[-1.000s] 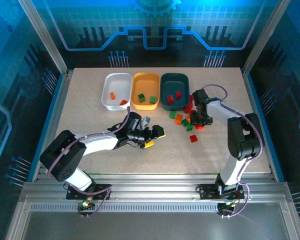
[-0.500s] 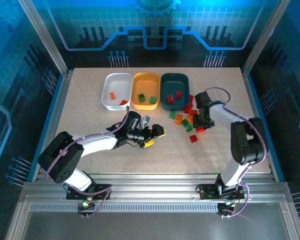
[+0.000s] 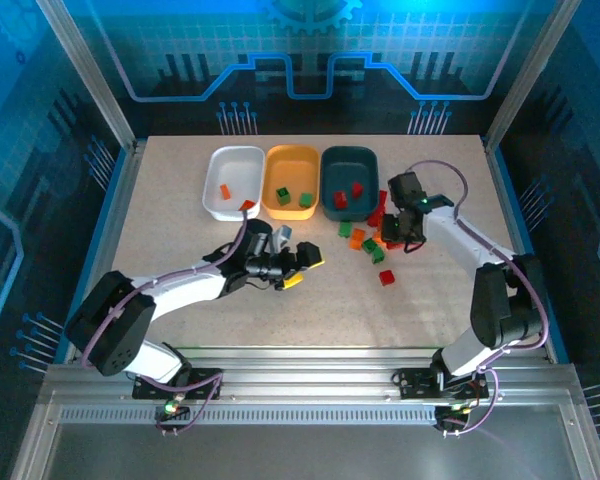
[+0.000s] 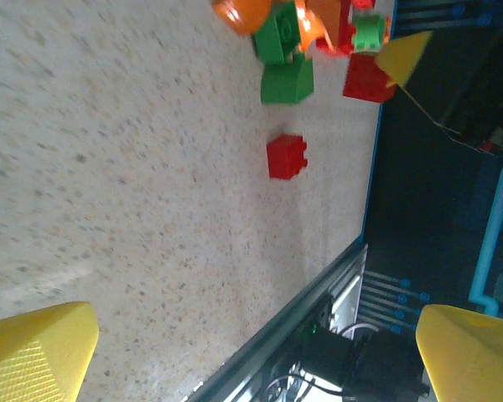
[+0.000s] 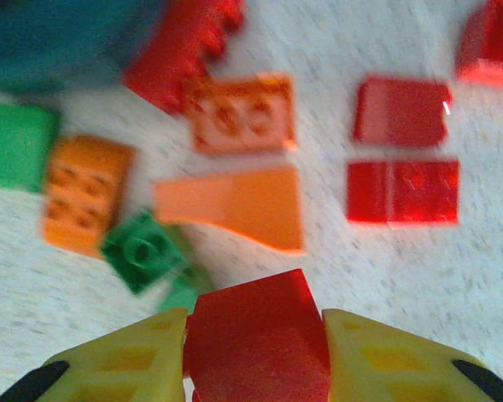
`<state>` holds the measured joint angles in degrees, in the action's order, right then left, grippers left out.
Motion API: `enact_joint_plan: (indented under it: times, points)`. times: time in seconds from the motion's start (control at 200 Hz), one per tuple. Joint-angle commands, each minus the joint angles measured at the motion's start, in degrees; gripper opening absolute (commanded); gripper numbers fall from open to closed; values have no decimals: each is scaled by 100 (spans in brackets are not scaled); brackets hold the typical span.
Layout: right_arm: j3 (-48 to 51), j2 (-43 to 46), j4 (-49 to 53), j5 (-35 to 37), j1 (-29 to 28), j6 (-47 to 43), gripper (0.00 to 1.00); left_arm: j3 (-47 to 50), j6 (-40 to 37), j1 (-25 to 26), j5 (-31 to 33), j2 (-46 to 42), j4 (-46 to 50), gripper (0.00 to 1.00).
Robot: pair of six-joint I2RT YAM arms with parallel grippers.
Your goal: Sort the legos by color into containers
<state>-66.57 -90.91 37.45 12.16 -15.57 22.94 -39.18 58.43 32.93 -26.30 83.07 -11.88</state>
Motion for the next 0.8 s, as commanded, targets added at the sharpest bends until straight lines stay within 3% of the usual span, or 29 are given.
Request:
enact_joint_plan:
  times: [0.0,0.185,0.38,0.46,0.635,0.795]
  points:
    - [-753,-394,-257,12,-282,152,39,351,151,-541,57,-447,160,99]
    - [-2267,-1639,-192,14,-416,110,39,861,71,-1418,73,-1420,870,99]
    - [-3891,-2890,326,-4,-422,-19,40,938,-339,-1511,203,-2275,1717,99]
    - [-4344,-3160,510,-140,-432,-55,50,926,-398,-1502,106,-2438,1795,99]
    - [-4508,-2897,588,84,-559,-110,64,665,-638,-1491,-15,-2500,2010,99]
    - [-3425,-1878,319,410,-600,-106,66,553,-649,-1228,16,-2189,1765,99]
